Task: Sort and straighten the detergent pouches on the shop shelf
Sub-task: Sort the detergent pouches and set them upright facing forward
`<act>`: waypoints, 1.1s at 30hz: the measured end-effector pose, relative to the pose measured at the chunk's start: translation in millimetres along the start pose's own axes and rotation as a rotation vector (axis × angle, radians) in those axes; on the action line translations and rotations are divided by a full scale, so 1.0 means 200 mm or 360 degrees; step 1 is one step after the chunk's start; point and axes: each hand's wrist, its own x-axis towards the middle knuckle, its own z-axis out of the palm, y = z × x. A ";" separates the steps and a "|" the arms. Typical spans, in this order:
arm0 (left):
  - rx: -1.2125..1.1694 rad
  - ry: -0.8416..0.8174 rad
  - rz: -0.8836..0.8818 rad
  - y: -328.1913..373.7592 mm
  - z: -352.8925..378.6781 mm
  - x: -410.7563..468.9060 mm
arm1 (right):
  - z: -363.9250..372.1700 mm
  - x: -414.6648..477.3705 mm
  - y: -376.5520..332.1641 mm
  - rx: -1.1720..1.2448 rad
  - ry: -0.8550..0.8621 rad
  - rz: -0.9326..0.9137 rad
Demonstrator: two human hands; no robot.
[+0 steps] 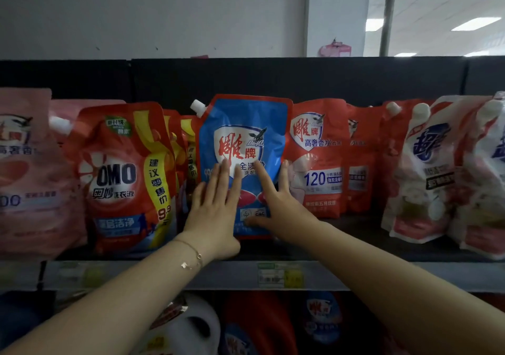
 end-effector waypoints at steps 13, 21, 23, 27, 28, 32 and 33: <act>0.0177 -0.0123 -0.0227 -0.02 0.04 0.13 | 0.10 0.11 -0.03 -0.0215 0.0126 0.0121; -0.0093 0.0030 -0.0184 0.05 -0.03 0.05 | -0.09 -0.04 0.05 -0.0544 -0.0032 -0.0040; -0.0224 0.0167 -0.0094 0.07 -0.04 0.05 | -0.15 -0.07 0.07 -0.0716 -0.0019 -0.0112; -0.0358 0.0519 0.0208 0.14 -0.01 0.08 | -0.22 -0.15 0.11 -0.0897 -0.0017 -0.0105; -0.0371 0.0536 0.0267 0.18 -0.01 0.09 | -0.24 -0.18 0.12 -0.0916 -0.0010 -0.0097; -0.0415 0.0518 0.0397 0.33 0.00 0.08 | -0.34 -0.30 0.20 -0.1001 -0.0048 -0.0098; -0.0408 0.0505 0.0415 0.37 -0.01 0.08 | -0.36 -0.32 0.22 -0.1022 -0.0063 -0.0096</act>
